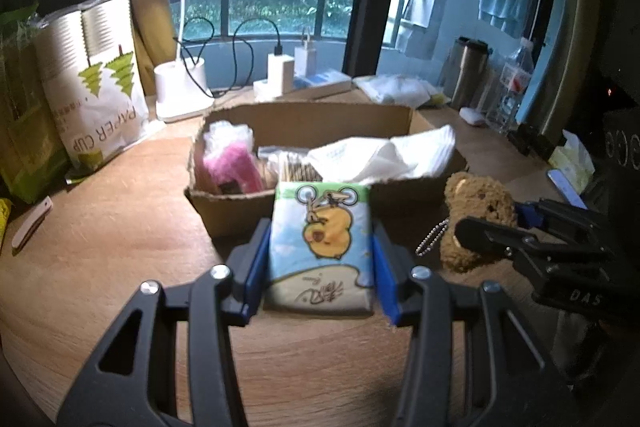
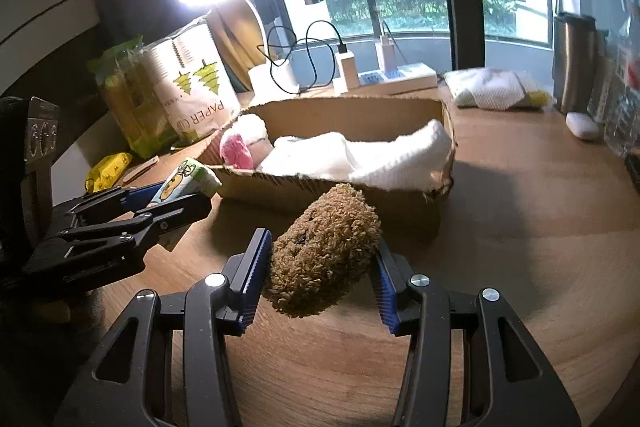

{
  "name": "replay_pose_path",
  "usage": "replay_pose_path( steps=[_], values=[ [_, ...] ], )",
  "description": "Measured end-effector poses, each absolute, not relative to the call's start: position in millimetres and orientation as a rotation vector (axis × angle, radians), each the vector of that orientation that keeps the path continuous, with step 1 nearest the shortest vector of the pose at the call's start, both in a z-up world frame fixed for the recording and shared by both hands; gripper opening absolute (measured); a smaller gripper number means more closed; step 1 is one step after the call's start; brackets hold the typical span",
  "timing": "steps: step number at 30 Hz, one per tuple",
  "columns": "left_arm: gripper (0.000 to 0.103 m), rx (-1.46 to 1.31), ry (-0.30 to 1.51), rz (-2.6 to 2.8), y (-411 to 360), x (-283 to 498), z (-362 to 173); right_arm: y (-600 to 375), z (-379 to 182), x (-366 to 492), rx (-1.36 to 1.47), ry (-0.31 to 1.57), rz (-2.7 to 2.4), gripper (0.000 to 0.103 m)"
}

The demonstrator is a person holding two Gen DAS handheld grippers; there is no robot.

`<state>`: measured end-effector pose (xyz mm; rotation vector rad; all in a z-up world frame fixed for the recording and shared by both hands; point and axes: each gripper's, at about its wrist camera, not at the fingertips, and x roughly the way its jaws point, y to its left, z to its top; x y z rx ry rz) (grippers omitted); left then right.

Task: Organize soft objects
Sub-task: 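Lift and carry the teddy bear over the box while the left gripper carries the tissue pack, then lower the teddy bear into the box and open the right gripper while the left releases the tissue pack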

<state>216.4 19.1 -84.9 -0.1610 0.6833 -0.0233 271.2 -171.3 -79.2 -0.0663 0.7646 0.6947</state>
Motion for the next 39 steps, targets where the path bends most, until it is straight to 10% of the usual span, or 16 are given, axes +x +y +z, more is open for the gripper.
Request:
replay_pose_path(
  steps=[39],
  values=[
    [0.048,-0.147,0.624,-0.082,22,302,-50,-161,-43,355,-0.07,0.699,0.65,0.05]
  ],
)
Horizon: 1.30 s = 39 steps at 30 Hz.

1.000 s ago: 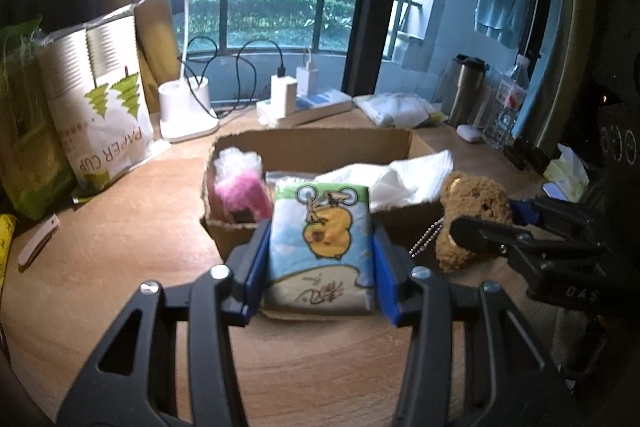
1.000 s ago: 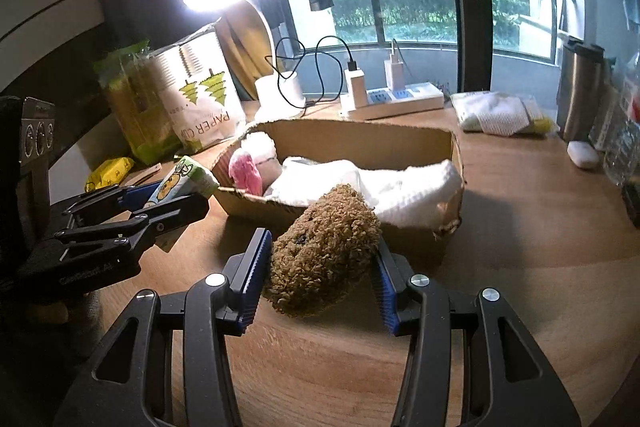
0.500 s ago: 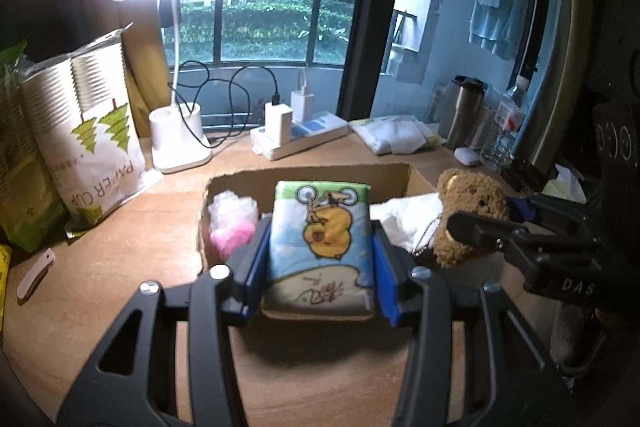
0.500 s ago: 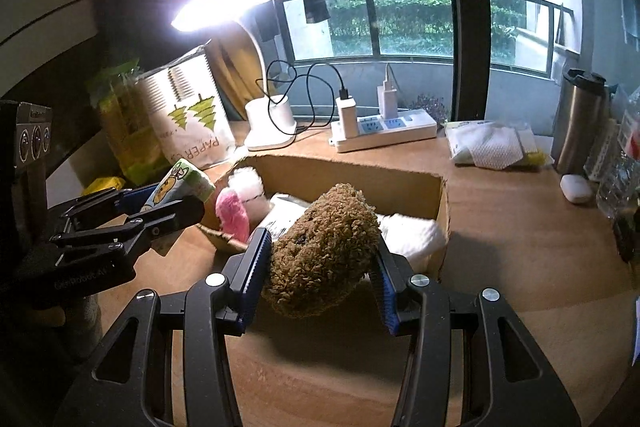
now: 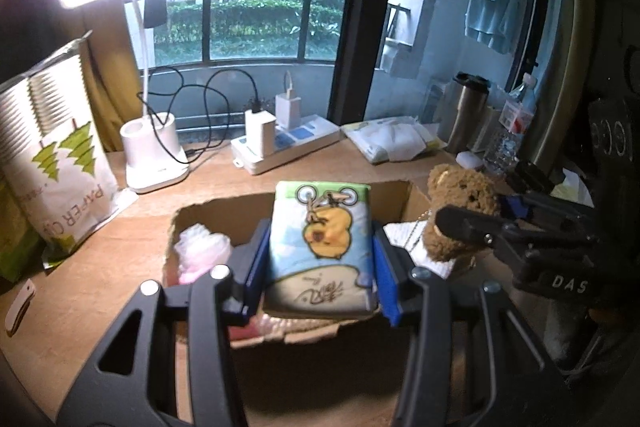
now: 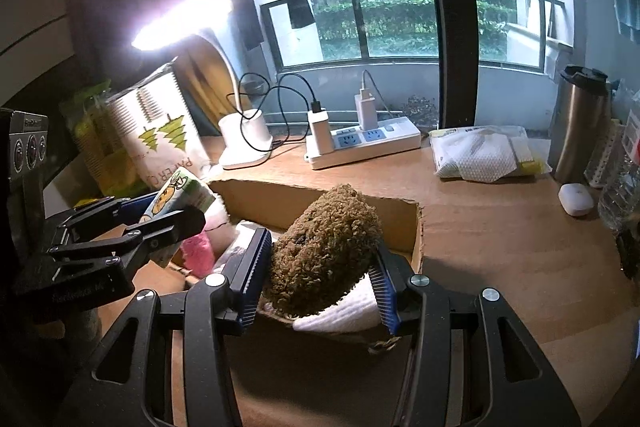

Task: Organize soft objects
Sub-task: 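Lower the teddy bear into the box and open the right gripper while the left releases the tissue pack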

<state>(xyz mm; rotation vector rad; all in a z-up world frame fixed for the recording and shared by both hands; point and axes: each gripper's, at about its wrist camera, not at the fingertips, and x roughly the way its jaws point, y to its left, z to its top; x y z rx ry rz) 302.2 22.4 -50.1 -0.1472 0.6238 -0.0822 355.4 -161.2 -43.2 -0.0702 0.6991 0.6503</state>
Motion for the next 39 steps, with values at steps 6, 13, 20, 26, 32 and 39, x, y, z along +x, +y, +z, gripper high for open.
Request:
replay_pose_path(
  steps=[6,13,20,26,32,39],
  values=[
    [0.048,-0.138,0.661,-0.092,13,326,-63,-164,-58,376,-0.044,0.718,0.645,0.05],
    [0.047,-0.136,0.72,-0.099,0,350,-83,-164,-74,394,-0.02,0.744,0.652,0.05],
    [0.048,-0.125,0.77,-0.104,-7,367,-99,-165,-83,402,-0.013,0.762,0.646,0.05],
    [0.05,-0.118,0.793,-0.099,-10,369,-101,-167,-85,404,-0.015,0.769,0.626,0.053],
    [0.063,-0.11,0.78,-0.058,-5,362,-95,-167,-79,400,-0.019,0.763,0.617,0.057],
    [0.068,-0.121,0.754,-0.035,5,345,-82,-166,-69,389,-0.027,0.742,0.604,0.063]
  ],
)
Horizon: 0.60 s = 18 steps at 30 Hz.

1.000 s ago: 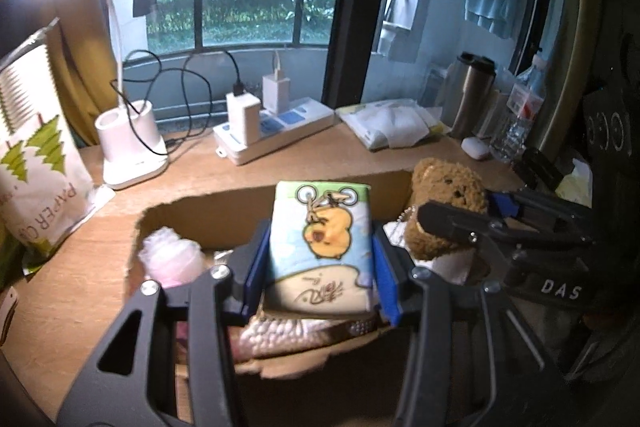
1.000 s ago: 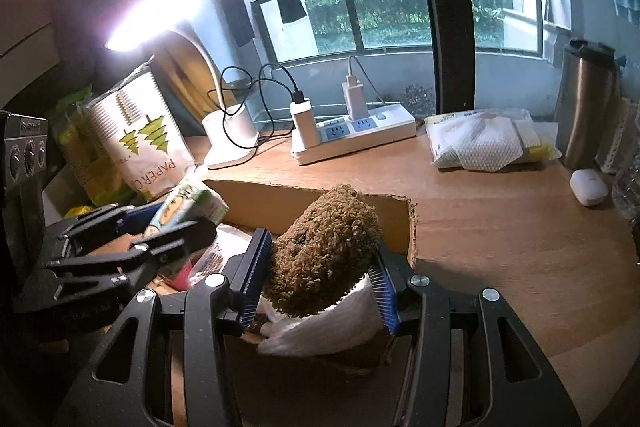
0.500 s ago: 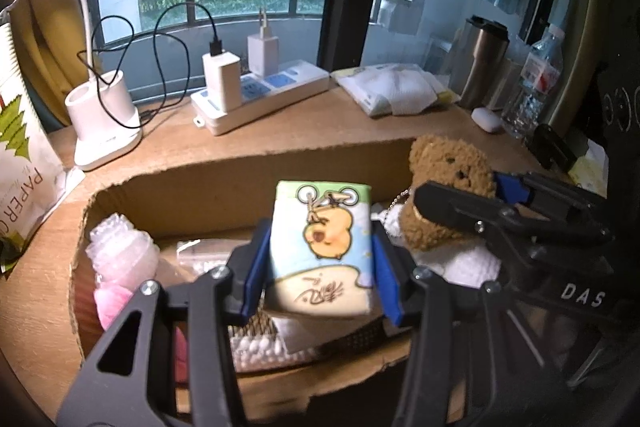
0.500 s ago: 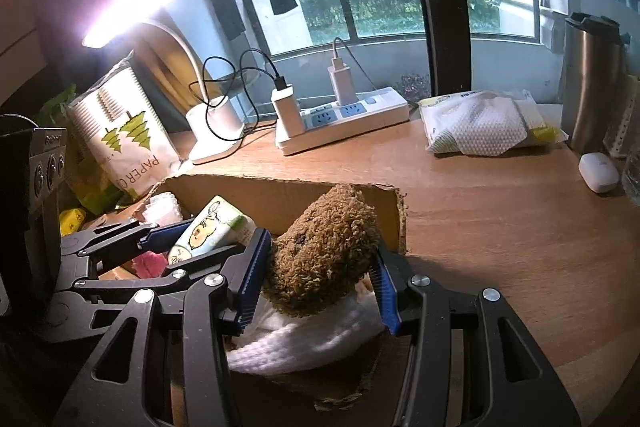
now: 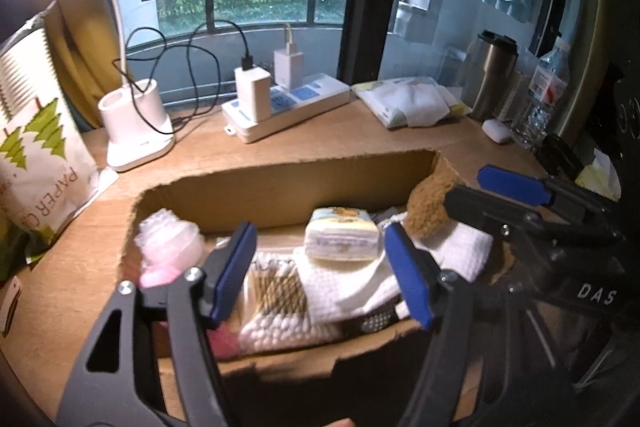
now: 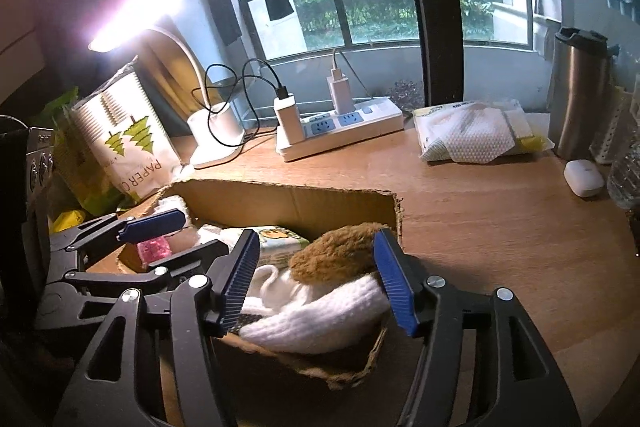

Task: Organize soft objects

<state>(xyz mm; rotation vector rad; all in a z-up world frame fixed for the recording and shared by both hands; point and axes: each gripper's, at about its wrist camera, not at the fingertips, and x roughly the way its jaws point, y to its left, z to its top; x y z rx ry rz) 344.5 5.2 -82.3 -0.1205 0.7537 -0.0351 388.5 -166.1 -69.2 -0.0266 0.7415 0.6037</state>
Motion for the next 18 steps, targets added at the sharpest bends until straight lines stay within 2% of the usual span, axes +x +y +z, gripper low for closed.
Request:
replay_pose_path(
  steps=[18],
  values=[
    [0.071,-0.163,0.646,0.027,26,263,-49,-168,-33,319,-0.061,0.654,0.588,0.063]
  ],
)
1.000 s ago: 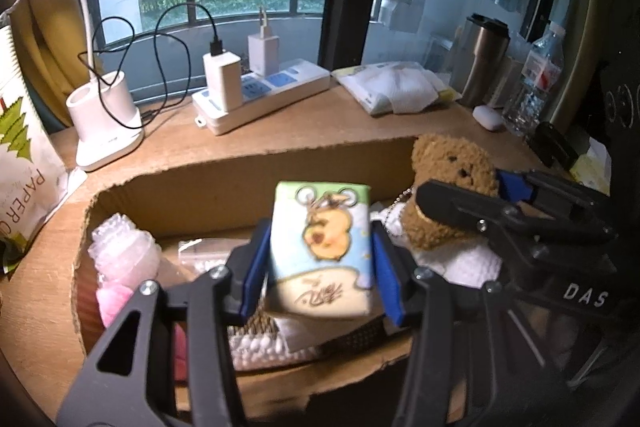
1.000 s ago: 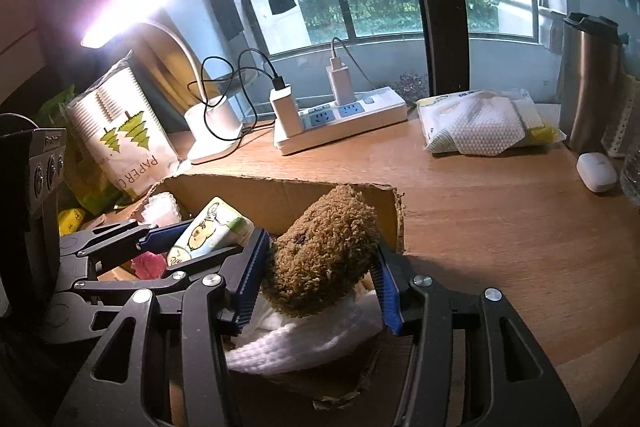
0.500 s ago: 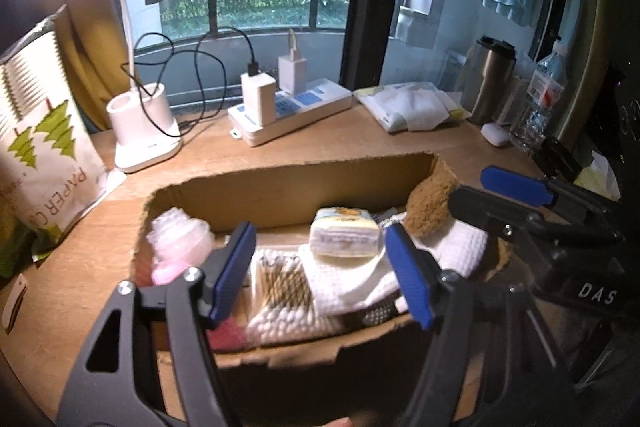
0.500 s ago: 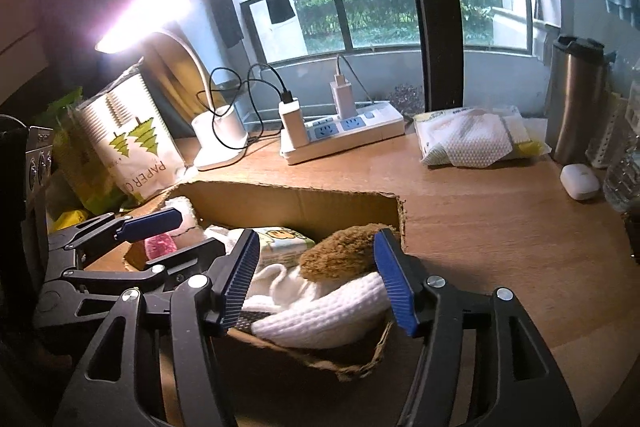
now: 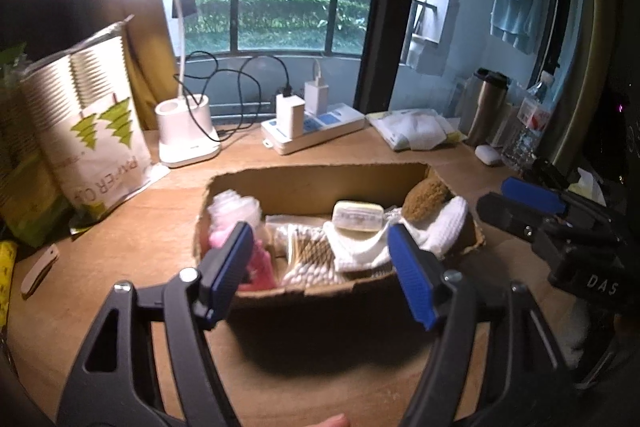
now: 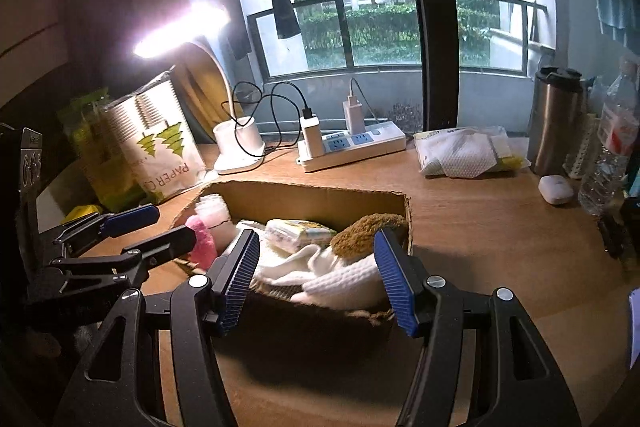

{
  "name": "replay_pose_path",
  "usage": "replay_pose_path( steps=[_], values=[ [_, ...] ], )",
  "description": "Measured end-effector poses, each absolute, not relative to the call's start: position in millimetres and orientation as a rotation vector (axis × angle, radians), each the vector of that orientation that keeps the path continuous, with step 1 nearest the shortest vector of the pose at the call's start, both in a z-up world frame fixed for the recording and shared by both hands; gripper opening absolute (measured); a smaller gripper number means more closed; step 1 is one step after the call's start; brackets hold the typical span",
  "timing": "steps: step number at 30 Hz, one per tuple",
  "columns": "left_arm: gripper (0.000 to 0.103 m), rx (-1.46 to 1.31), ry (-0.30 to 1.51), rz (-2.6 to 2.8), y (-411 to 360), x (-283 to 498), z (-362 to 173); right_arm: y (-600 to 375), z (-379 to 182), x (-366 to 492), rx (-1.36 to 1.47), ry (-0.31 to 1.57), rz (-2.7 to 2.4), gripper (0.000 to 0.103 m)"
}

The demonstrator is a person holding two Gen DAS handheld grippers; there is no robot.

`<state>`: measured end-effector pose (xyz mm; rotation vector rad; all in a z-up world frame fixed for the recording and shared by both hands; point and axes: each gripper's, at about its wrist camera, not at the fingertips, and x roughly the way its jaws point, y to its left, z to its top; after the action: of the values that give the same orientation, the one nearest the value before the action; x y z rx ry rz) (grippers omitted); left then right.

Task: Organize soft objects

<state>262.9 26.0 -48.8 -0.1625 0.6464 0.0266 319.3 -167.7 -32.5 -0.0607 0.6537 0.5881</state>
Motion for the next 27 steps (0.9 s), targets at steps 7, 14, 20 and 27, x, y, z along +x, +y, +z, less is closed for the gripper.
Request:
replay_pose_path(
  steps=[7,14,20,27],
  values=[
    [0.086,-0.177,0.602,0.042,29,227,-40,-168,-25,287,-0.081,0.631,0.586,0.063],
    [0.089,-0.171,0.556,0.059,33,193,-30,-169,-19,261,-0.086,0.603,0.583,0.063],
    [0.09,-0.158,0.529,0.054,32,170,-23,-166,-15,242,-0.096,0.582,0.589,0.063],
    [0.09,-0.154,0.5,0.067,30,147,-18,-169,-8,218,-0.109,0.548,0.584,0.064]
  ],
)
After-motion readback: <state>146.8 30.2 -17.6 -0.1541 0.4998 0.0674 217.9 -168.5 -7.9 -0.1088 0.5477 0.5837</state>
